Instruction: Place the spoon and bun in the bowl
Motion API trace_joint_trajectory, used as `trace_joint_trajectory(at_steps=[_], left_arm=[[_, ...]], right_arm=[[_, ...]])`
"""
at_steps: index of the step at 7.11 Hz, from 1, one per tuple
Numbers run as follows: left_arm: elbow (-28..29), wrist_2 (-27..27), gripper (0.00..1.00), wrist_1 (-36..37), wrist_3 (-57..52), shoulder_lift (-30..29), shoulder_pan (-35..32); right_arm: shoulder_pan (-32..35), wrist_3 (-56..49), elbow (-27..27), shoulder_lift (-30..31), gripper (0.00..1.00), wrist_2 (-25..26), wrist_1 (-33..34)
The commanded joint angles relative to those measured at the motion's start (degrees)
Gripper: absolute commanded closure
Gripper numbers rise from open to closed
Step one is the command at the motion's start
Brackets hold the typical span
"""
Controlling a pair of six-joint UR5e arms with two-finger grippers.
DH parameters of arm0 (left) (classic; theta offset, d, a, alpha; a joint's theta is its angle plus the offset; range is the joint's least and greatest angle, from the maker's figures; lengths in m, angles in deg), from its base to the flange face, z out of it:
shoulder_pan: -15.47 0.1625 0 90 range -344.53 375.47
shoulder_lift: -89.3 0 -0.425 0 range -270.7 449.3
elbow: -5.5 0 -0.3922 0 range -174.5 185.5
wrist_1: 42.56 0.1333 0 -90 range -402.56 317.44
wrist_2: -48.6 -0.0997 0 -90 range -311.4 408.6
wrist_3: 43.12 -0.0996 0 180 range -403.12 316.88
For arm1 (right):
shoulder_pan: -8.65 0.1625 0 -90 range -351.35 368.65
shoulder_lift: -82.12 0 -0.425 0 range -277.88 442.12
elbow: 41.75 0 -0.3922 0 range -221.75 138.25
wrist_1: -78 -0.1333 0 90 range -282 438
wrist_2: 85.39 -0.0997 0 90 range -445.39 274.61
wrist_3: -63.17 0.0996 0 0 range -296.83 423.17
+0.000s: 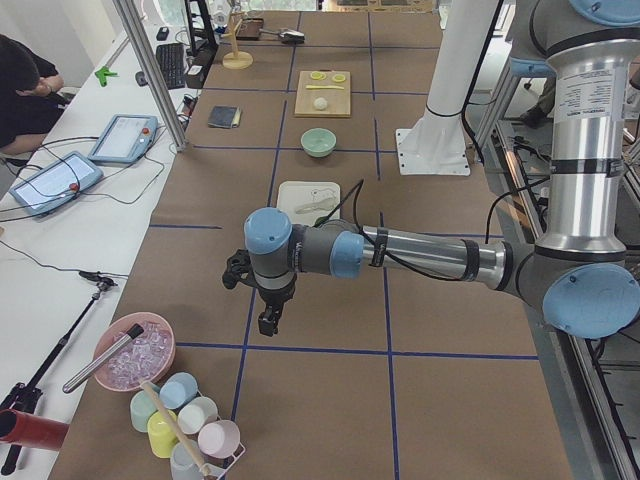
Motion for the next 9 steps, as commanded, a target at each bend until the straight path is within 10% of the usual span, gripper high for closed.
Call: trace_joint_trajectory(at_steps=[1, 4, 7, 9], left_arm=[[-1.0, 0.5, 0.00, -12.1, -0.2, -0.2, 0.2], [5.9, 0.5, 0.00, -45.2, 0.5, -1.4, 0.9], [5.2, 0.5, 0.00, -47.4, 33.2, -8.0, 12.7], [-1.5, -12.2, 0.00, -45.8, 41.9, -6.8, 24.4]], right_arm=[[-4.3, 0.5, 1.6, -5.2, 0.00, 0.5, -5.7], [-4.5, 1.7, 2.1, -5.6, 0.00, 0.0, -6.9], [-4.3, 2.1, 1.8, -5.0, 0.00, -0.7, -6.9], [-4.2, 2.0, 1.8, -4.6, 0.00, -0.8, -6.9]])
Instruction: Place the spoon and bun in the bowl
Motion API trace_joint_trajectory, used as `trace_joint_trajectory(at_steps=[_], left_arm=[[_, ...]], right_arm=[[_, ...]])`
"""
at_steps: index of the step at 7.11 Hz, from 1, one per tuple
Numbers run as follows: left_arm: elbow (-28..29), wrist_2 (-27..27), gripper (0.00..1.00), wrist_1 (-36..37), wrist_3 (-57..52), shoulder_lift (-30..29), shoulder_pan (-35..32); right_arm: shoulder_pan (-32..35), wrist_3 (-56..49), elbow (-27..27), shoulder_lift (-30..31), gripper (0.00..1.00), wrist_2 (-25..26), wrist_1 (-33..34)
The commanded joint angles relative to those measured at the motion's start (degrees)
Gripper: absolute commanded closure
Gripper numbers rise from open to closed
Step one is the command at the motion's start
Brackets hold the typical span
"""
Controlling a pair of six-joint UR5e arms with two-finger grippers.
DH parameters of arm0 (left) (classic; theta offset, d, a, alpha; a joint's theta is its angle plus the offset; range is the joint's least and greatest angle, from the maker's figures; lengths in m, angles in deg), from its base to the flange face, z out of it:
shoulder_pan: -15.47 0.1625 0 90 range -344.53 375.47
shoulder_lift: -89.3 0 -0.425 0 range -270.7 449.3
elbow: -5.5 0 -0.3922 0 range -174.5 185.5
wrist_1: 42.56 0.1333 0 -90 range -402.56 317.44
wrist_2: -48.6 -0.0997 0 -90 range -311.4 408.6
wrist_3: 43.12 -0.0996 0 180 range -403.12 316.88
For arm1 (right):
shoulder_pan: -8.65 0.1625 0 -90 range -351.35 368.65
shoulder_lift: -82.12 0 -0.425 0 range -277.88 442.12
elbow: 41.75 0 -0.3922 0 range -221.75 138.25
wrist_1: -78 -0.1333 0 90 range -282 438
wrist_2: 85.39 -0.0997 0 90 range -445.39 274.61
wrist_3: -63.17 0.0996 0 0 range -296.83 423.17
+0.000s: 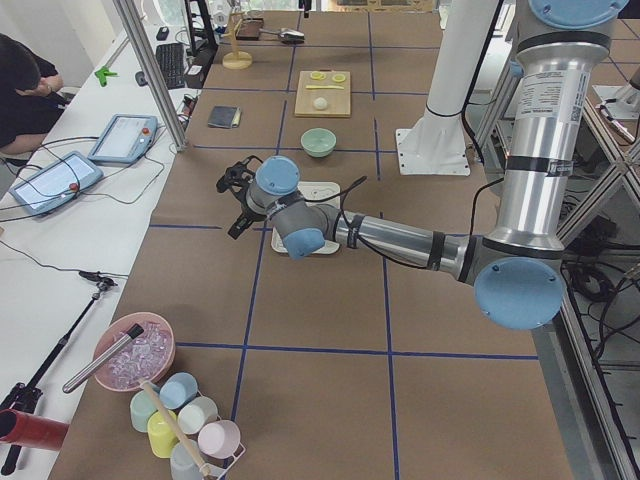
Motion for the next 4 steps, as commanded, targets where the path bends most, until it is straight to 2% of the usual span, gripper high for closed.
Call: trace_joint_trajectory(at_steps=[1, 2, 3, 4], left_arm=[[-5.0, -10.6, 0.00, 6.0, 9.1, 0.5, 10.7], [-7.0, -19.6, 0.00, 8.3, 15.7, 0.7, 16.2], [-7.2, -24.2, 0.00, 11.4, 22.7, 0.2, 21.2], [-7.2, -26.0, 0.11, 14.6, 32.0, -2.1, 23.9]], right_arm=[[0.0, -0.1, 0.0, 0.6, 0.00, 0.0, 0.0], [0.0, -0.1, 0.0, 0.8, 0.00, 0.0, -0.1], [0.1, -0.1, 0.0, 1.0, 0.00, 0.0, -0.1], [0.1, -0.2, 0.0, 1.2, 0.00, 0.0, -0.4]])
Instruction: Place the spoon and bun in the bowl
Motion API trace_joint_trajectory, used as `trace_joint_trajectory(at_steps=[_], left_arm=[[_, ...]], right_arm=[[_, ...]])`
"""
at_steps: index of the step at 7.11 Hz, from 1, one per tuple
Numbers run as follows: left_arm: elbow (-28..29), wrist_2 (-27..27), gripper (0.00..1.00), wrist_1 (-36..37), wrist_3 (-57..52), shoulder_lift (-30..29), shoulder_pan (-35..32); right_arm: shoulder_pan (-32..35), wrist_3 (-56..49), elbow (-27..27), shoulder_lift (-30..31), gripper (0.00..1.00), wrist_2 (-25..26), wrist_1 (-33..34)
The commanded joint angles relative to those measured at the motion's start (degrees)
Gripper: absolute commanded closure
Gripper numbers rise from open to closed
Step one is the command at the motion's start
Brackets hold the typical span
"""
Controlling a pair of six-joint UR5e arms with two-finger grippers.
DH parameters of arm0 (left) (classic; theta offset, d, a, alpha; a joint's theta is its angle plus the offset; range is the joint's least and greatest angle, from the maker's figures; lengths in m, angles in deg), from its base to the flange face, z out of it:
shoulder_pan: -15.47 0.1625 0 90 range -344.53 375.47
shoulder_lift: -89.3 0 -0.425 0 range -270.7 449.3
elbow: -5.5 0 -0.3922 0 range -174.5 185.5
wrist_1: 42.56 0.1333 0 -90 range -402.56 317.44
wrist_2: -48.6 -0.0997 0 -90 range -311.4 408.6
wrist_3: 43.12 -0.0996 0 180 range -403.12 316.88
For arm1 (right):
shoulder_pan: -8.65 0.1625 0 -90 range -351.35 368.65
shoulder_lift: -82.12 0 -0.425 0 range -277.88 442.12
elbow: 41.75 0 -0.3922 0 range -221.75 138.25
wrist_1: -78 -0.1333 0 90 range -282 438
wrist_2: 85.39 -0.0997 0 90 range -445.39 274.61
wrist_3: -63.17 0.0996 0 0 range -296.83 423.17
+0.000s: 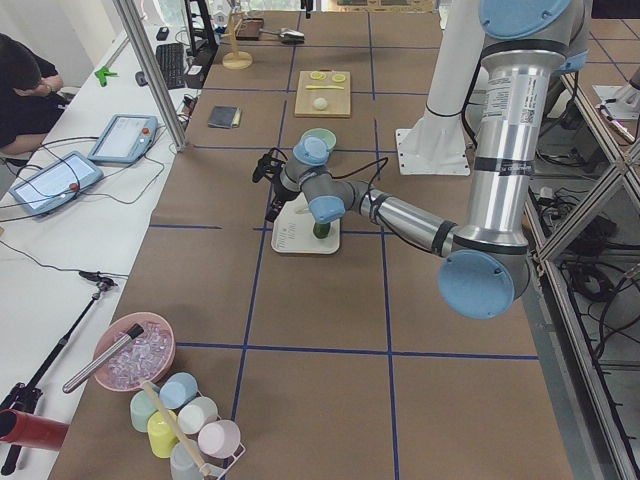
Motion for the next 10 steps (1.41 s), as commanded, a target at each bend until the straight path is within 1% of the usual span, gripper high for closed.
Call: trace_joint_trajectory(at_steps=[1, 2, 3, 4, 5, 7, 9, 10], left_arm=[[0.5, -8.4, 0.22, 4.4, 18.3, -2.4, 9.3], [1.7, -9.7, 0.32, 5.1, 24.7, -3.8, 12.5], [2.5, -10.5, 0.36, 6.3, 28.8, -4.7, 14.7], [2.5, -12.0, 0.36, 8.6, 29.3, -5.8, 16.1], [2.5, -12.1, 0.36, 9.9, 29.4, -6.6, 16.5], [3.2, -12.2, 0.37, 10.1, 29.4, -6.8, 17.2], [4.1, -13.3, 0.43, 10.1, 29.4, -7.7, 17.6], [4.5, -13.4, 0.48, 10.1, 29.4, -8.1, 17.6]], right_arm=[[-0.1, 0.0, 0.0, 0.3, 0.00, 0.0, -0.2], [0.0, -0.1, 0.0, 0.3, 0.00, 0.1, -0.2], [0.0, -0.1, 0.0, 0.3, 0.00, 0.1, -0.2], [0.0, -0.1, 0.0, 0.3, 0.00, 0.1, -0.2], [-0.1, -0.1, 0.0, 0.3, 0.00, 0.1, -0.2], [0.0, -0.1, 0.0, 0.3, 0.00, 0.1, -0.2], [0.0, -0.1, 0.1, 0.3, 0.00, 0.1, -0.2], [0.0, -0.1, 0.1, 0.3, 0.00, 0.2, -0.2]])
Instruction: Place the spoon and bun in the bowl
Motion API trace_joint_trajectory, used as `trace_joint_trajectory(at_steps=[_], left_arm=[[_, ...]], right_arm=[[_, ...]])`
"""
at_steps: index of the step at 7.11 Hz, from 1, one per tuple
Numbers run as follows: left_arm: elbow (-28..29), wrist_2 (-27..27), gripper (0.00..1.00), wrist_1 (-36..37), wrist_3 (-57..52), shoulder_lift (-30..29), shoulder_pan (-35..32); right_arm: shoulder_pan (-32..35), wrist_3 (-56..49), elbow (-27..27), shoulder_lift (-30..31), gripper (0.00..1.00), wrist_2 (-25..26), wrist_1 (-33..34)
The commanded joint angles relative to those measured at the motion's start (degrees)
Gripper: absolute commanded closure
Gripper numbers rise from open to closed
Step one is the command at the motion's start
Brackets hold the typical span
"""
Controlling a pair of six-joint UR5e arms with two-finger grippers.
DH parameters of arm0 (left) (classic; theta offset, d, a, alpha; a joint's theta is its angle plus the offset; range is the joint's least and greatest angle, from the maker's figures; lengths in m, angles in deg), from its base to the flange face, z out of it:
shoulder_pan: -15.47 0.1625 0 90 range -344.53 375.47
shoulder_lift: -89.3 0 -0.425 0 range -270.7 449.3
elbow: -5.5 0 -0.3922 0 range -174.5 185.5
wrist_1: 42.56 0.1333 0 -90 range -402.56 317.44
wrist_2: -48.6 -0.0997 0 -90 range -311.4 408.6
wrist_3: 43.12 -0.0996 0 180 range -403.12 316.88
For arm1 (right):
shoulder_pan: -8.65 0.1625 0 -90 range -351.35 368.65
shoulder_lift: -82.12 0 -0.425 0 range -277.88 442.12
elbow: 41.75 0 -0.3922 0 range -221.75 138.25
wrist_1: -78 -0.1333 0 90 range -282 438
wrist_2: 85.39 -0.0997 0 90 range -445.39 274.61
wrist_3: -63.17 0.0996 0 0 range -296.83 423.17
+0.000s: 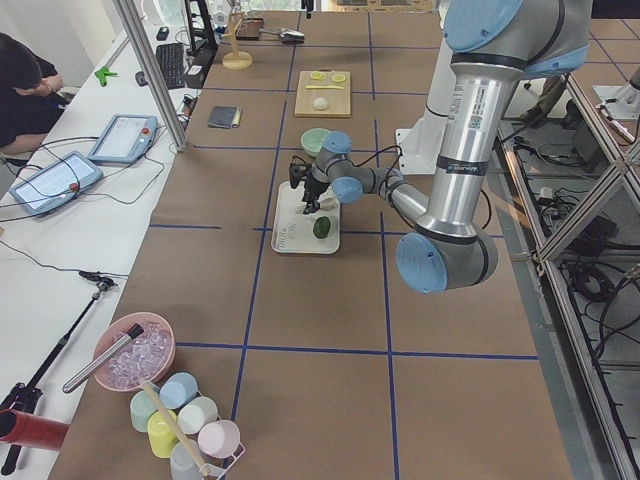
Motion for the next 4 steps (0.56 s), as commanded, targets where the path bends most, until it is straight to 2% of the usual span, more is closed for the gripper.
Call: trace_joint_trajectory(at_steps=[1, 3, 4], left_arm=[[0.5, -0.5, 0.68, 0.0, 0.0, -0.5, 0.1], [0.6, -0.8, 0.91, 0.0, 0.0, -0.5, 0.1], [0.4, -0.8, 1.00, 0.0, -0.1, -0.5, 0.1]], right_arm=[[0.0, 0.0, 0.1, 0.0, 0.00, 0.1, 0.0], [0.1, 0.1, 0.1, -0.1, 0.00, 0.1, 0.0], [0.1, 0.1, 0.1, -0.1, 0.00, 0.0, 0.0]])
